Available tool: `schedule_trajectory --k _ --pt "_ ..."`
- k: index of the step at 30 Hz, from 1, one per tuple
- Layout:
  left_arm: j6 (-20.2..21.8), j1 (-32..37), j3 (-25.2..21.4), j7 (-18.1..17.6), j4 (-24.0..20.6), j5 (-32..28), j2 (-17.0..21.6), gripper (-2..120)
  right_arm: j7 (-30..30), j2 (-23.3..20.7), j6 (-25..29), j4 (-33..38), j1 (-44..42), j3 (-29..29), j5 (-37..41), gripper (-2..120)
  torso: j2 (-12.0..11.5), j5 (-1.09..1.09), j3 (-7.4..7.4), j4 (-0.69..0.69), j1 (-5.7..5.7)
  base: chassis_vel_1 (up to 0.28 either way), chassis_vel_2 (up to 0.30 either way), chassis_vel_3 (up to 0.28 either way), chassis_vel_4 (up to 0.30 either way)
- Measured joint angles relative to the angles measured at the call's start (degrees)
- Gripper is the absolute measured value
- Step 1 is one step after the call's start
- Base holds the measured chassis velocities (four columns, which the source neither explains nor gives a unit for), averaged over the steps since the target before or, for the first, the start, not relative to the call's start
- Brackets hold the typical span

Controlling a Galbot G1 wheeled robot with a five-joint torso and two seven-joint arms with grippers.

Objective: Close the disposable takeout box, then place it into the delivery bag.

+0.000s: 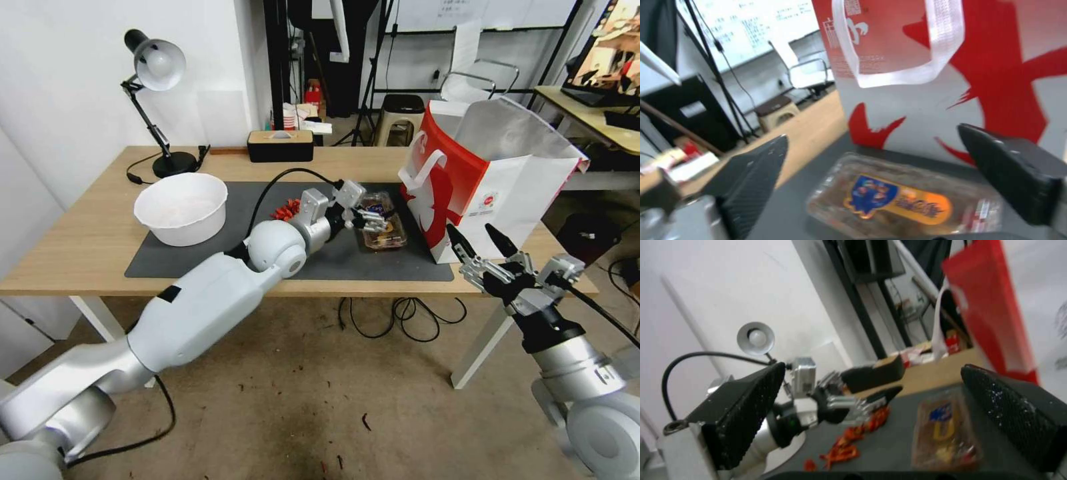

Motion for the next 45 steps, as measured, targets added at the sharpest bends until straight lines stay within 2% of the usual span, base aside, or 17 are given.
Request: schedule_trajectory --k 4,5,10,11,13,15,17,19,25,28,34,40,45 --pt "-1.4 -2.6 3.3 1.2 1.6 3.1 0.3 73 2.3 0.7 -3.9 -0.2 0.0 -1.5 2.2 100 0.0 0.0 0.0 -0.01 0.0 0.0 0.0 0.0 0.0" --pt "-1.4 -2.6 3.3 1.2 1.6 3.1 0.3 73 2.3 0.7 -3.9 -0.2 0.0 -1.5 2.2 100 0.0 0.0 0.0 -0.01 0.0 0.0 0.0 0.0 0.0" --pt "-3.0 -4.4 5.5 3.2 3.1 5.4 0.1 56 5.7 1.0 -6.2 -0.5 0.5 -2.8 3.1 100 0.0 0.0 0.0 -0.01 0.0 0.0 0.0 0.0 0.0" --pt "-3.8 -5.2 6.5 4.3 3.5 6.7 0.1 47 7.7 0.9 -7.3 -0.5 0.7 -3.0 4.0 100 0.0 0.0 0.0 -0.01 0.0 0.0 0.0 0.0 0.0" --pt "-4.3 -5.8 7.2 5.1 3.8 7.6 0.1 45 9.1 0.8 -8.2 -0.5 1.0 -3.0 4.6 100 0.0 0.0 0.0 -0.01 0.0 0.0 0.0 0.0 0.0" --pt "-5.1 -6.5 8.3 6.7 4.4 9.5 -0.1 34 11.2 0.2 -9.3 -0.5 1.7 -2.9 5.7 100 0.0 0.0 0.0 -0.02 -0.01 0.0 0.0 0.0 0.0" --pt "-5.4 -6.8 8.8 7.4 4.8 10.5 -0.1 31 12.1 -0.2 -9.7 -0.5 2.1 -2.8 6.1 100 0.0 0.01 0.0 -0.01 -0.01 0.0 0.0 0.0 0.0" --pt "-6.2 -7.4 10.0 8.8 5.7 12.4 -0.1 21 13.7 -1.0 -10.4 -0.4 3.0 -3.0 7.2 100 0.0 0.01 0.0 -0.01 -0.01 0.0 0.0 0.0 0.0" --pt "-7.2 -9.6 12.8 11.7 8.6 14.7 0.0 0 15.6 -1.4 -12.1 4.5 3.2 -4.5 11.3 100 0.0 0.0 -0.01 0.0 -0.02 0.0 0.0 0.0 0.0" --pt "-7.7 -10.7 13.7 12.6 10.2 15.4 -0.5 0 15.9 -1.7 -12.6 5.0 3.2 -5.0 11.3 100 0.0 -0.01 -0.01 -0.01 -0.02 0.0 0.0 0.0 0.0" --pt "-8.7 -12.6 15.2 14.0 14.0 16.9 -2.5 0 18.4 -3.1 -13.2 1.6 6.0 -5.2 10.5 100 0.0 0.02 -0.01 -0.02 -0.02 0.0 0.0 0.0 0.0" --pt "-10.4 -12.7 15.8 15.1 19.2 18.9 -3.5 0 21.7 -3.6 -13.3 -5.2 12.0 -7.0 12.6 100 0.0 0.0 0.0 0.0 -0.01 0.0 0.0 0.0 0.0" --pt "-11.4 -12.3 15.9 16.1 21.4 20.2 -3.4 0 24.5 -3.1 -13.8 -10.5 15.0 -8.8 12.7 100 0.0 0.0 0.0 0.0 -0.01 0.0 0.0 0.0 0.0"
